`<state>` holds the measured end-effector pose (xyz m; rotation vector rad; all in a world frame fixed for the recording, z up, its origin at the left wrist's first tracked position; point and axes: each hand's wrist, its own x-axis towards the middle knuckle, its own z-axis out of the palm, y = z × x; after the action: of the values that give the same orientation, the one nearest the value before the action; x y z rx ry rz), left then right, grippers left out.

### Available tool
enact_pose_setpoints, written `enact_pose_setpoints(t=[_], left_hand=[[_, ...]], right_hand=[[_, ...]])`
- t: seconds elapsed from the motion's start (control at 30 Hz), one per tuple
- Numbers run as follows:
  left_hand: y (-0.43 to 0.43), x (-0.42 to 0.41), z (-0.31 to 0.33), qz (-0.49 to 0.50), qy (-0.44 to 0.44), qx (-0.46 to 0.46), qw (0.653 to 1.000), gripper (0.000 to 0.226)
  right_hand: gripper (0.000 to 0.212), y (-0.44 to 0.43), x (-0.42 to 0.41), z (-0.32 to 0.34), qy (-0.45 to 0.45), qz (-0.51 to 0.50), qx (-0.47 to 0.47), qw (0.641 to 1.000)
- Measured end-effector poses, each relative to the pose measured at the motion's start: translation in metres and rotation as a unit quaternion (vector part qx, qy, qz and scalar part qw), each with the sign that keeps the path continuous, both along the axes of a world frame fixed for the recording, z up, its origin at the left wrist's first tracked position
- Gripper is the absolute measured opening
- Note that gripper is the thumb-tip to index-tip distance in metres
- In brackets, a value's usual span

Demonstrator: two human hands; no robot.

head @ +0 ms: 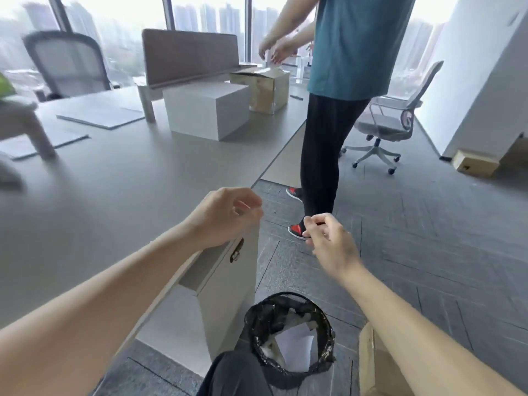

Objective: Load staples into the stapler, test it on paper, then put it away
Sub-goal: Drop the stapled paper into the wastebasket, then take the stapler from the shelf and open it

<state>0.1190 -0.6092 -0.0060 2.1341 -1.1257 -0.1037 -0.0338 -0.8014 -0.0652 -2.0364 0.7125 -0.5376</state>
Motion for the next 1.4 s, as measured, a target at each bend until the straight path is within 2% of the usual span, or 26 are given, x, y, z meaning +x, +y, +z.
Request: enact_pose_setpoints(t=[0.27, 0.5, 0.6, 0.73, 0.9, 1.03, 1.2, 1.3, 1.4], left_hand=[[0.128, 0.011, 0.053, 0.139, 0.057, -0.087, 0.985, 0.015], [0.287, 0.006, 0.070, 0.265, 0.030, -0.115, 0.957, 0.009], [0.360, -0.007, 0.074, 0.329, 0.017, -0.121, 0.936, 0.007], [0.450, -0.039, 0.078, 0.407, 0.014, -0.139, 0.903, 0.021], [0.539, -0.086, 0.074, 0.487, 0.006, -0.157, 0.859, 0.009], [0.583, -0.119, 0.069, 0.535, 0.002, -0.159, 0.830, 0.018], [0.606, -0.145, 0.048, 0.566, -0.009, -0.163, 0.808, 0.013], [0.609, -0.157, 0.026, 0.572, -0.017, -0.139, 0.808, 0.012], [0.605, -0.169, 0.007, 0.548, -0.016, -0.105, 0.830, 0.015]], right_hand=[[0.041, 0.106, 0.049, 0.066, -0.089, 0.149, 0.018, 0.985], [0.025, 0.229, 0.107, 0.087, -0.107, 0.272, 0.017, 0.956], [0.017, 0.291, 0.129, 0.093, -0.116, 0.325, 0.025, 0.938], [0.016, 0.378, 0.145, 0.100, -0.121, 0.408, 0.042, 0.904], [0.015, 0.478, 0.147, 0.099, -0.137, 0.495, 0.064, 0.856], [0.016, 0.534, 0.137, 0.090, -0.132, 0.546, 0.081, 0.823], [0.022, 0.568, 0.127, 0.082, -0.119, 0.576, 0.102, 0.803], [0.026, 0.579, 0.126, 0.064, -0.099, 0.575, 0.126, 0.802], [0.028, 0.584, 0.126, 0.036, -0.083, 0.569, 0.141, 0.806]])
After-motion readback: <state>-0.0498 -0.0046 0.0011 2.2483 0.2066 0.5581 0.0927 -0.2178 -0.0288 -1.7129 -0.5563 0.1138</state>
